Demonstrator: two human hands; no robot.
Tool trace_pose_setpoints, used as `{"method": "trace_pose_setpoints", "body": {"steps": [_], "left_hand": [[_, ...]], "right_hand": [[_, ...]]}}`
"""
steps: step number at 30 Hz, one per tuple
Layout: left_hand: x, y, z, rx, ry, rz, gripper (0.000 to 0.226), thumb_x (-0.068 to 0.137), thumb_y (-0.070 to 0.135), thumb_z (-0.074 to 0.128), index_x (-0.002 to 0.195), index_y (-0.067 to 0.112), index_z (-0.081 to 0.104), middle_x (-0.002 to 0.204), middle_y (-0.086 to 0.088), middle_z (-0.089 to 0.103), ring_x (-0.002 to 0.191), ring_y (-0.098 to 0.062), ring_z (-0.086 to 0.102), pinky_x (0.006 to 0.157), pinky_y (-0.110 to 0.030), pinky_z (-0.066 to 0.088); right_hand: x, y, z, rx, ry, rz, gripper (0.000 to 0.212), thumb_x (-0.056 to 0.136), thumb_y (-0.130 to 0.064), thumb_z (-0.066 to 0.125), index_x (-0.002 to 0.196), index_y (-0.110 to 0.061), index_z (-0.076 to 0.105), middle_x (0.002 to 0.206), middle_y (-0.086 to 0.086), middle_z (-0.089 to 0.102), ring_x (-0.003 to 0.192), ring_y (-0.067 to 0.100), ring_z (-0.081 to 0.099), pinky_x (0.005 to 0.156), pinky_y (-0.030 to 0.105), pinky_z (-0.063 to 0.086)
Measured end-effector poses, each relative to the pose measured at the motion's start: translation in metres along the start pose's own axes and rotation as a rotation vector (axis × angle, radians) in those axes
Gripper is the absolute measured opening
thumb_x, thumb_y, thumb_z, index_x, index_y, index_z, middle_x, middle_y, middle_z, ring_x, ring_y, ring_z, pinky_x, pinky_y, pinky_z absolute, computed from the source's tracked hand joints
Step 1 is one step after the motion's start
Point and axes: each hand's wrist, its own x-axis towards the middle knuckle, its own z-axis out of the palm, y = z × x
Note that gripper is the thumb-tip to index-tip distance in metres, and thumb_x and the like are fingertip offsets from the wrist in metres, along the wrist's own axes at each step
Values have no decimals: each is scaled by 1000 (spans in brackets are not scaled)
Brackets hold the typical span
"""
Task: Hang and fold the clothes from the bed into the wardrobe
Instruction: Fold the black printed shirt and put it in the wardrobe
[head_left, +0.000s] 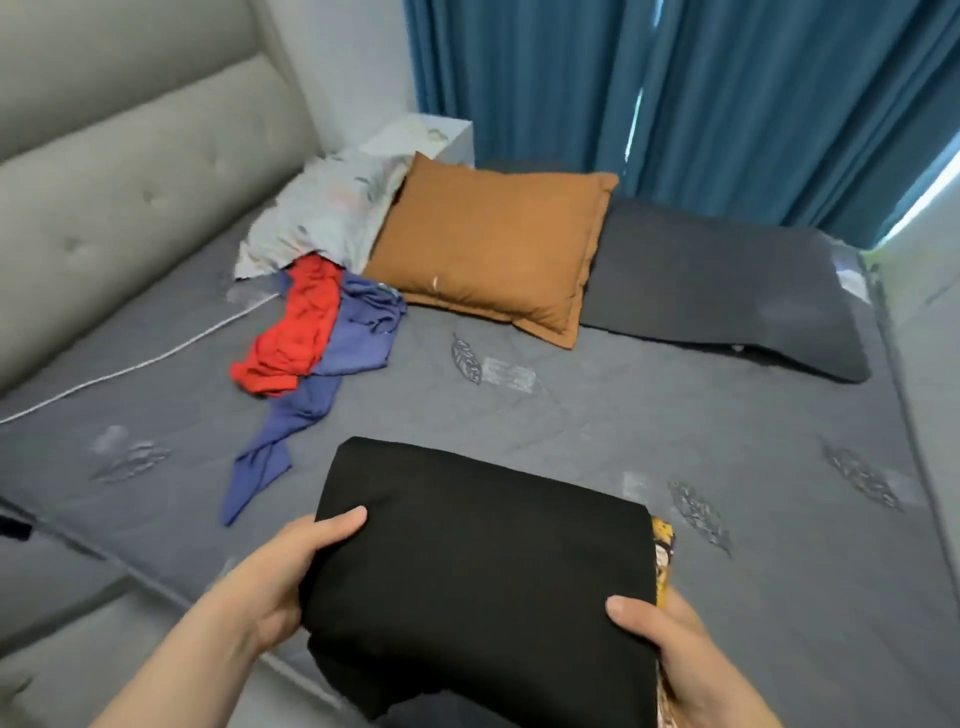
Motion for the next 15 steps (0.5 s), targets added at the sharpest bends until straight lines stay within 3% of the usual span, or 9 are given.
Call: {"method": "trace_pose_setpoints", "body": {"steps": [2, 4, 6, 8, 9, 11, 13, 15], "left_hand": [[-52, 18, -43, -105, -6, 163, 94, 29, 27, 97, 114, 1, 65, 111, -23, 69, 94, -35, 70, 72, -38, 58], [-102, 30, -84, -215, -7, 337, 104, 18, 21, 97, 114, 3, 65, 113, -23, 68, 90, -33, 71, 65, -34, 60], [-147, 44, -119, -383, -17, 505, 94, 34, 16, 96, 119, 0, 62, 121, -24, 64, 101, -35, 67, 74, -37, 59], [-186, 59, -146, -589, -49, 658, 61, 73, 5, 74, 129, 1, 52, 129, -26, 57, 115, -39, 57, 86, -43, 55], [-201, 62, -165, -673, 23, 701, 47, 78, 4, 62, 125, 2, 58, 124, -24, 61, 111, -37, 61, 83, -42, 56], [-233, 71, -202, -716, 280, 787, 41, 77, 5, 52, 116, 3, 66, 113, -20, 69, 96, -32, 70, 74, -38, 60], [-266, 81, -235, -703, 403, 869, 45, 77, 6, 53, 120, 7, 64, 116, -19, 68, 98, -32, 69, 79, -38, 58], [-295, 89, -265, -696, 492, 911, 45, 76, 4, 55, 119, 9, 63, 116, -19, 68, 100, -34, 68, 81, -39, 58]], "right_hand": [[-6, -23, 61, -122, -61, -58, 116, 9, -26, 97, 118, -6, 63, 109, 22, 70, 97, 41, 68, 87, 49, 52], [-8, -39, 125, -219, -103, -138, 104, 18, -28, 97, 115, -7, 65, 105, 19, 72, 94, 37, 70, 86, 47, 50], [-12, -47, 195, -254, -168, -197, 61, 55, -18, 86, 112, -6, 66, 101, 17, 74, 88, 35, 72, 82, 45, 50], [-14, -44, 263, -275, -218, -192, 31, 78, -7, 66, 109, -7, 66, 97, 16, 75, 86, 35, 72, 82, 44, 50], [-15, -40, 296, -295, -264, -178, 31, 79, -8, 64, 110, -8, 66, 97, 15, 75, 87, 35, 72, 83, 44, 51], [-21, -27, 357, -327, -393, -158, 51, 66, -17, 75, 116, -11, 64, 102, 14, 74, 88, 33, 72, 78, 44, 57], [-30, -17, 415, -395, -528, -111, 92, 34, -28, 96, 118, -14, 63, 107, 13, 73, 92, 33, 71, 71, 42, 60], [-39, -13, 460, -416, -633, -84, 115, 5, -27, 98, 115, -18, 63, 108, 12, 73, 92, 32, 72, 68, 41, 60]]}}
